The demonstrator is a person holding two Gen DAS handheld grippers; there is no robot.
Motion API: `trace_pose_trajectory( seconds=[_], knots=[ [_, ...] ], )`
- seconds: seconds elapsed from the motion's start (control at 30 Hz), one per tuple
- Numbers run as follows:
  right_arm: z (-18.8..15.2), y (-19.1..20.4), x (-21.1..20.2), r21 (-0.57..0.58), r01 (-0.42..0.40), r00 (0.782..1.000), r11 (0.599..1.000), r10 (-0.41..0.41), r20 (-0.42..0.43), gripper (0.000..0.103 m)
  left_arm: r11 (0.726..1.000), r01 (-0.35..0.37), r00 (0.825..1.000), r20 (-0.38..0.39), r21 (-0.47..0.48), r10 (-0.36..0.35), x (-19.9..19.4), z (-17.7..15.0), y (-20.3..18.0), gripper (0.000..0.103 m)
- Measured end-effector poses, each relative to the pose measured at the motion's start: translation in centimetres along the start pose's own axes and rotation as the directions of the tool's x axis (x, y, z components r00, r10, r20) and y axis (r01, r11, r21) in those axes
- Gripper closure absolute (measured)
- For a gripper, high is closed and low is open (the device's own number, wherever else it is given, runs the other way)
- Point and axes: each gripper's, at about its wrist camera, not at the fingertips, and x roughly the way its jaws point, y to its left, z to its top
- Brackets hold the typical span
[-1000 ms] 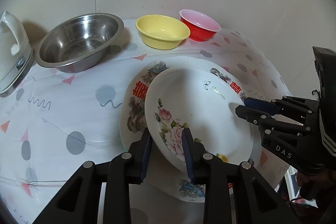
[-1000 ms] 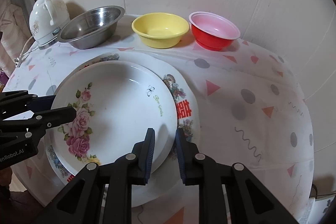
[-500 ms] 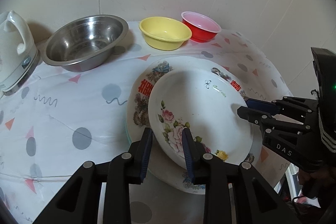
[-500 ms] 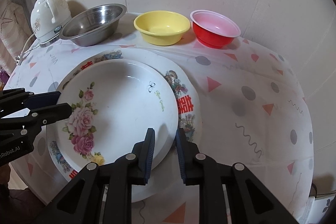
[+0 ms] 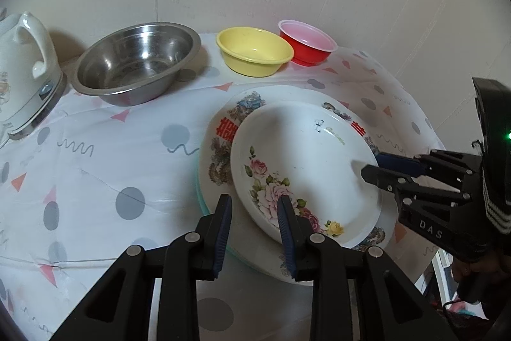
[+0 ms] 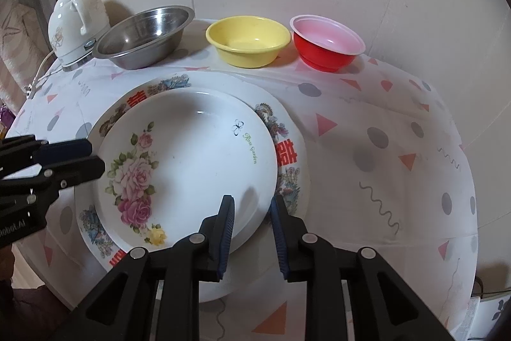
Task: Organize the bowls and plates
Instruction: 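Lower the rose-pattern dish with the right gripper onto the red-patterned plate, then open the right gripper and release the dish on the stack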
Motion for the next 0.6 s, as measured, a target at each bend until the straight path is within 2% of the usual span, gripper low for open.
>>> trace_pose_trajectory(
  seconds=[0.13, 0.3, 0.5, 0.6],
  knots=[
    [-0.1, 0.0, -0.2, 0.0, -0.009, 1.0, 1.0, 0.009, -0.008, 0.078, 1.0, -0.007, 1.0, 0.003, -0.005, 0.007, -0.2, -0.1, 0.0, 0.072],
    [-0.3, -1.0, -0.6, 0.022, -0.077, 0.997, 0.997, 0.078, -0.019, 0.078, 1.0, -0.017, 1.0, 0.008, -0.019, 0.017, -0.4, -0.3, 0.2, 0.072],
    [0.5, -3.2, -1.9, 0.107, -0.109, 0.993, 0.988, 0.104, 0.055, 0.078, 0.998, -0.031, 0.999, 0.009, -0.047, 0.031, -0.4, -0.6, 0.6, 0.069],
    [1.2, -3.8, -1.2, 0.13, -0.116, 0.992, 0.985, 0.109, 0.059, 0.08, 0.998, -0.041, 0.999, 0.004, -0.055, 0.041, -0.3, -0.8, 0.7, 0.069]
  ],
)
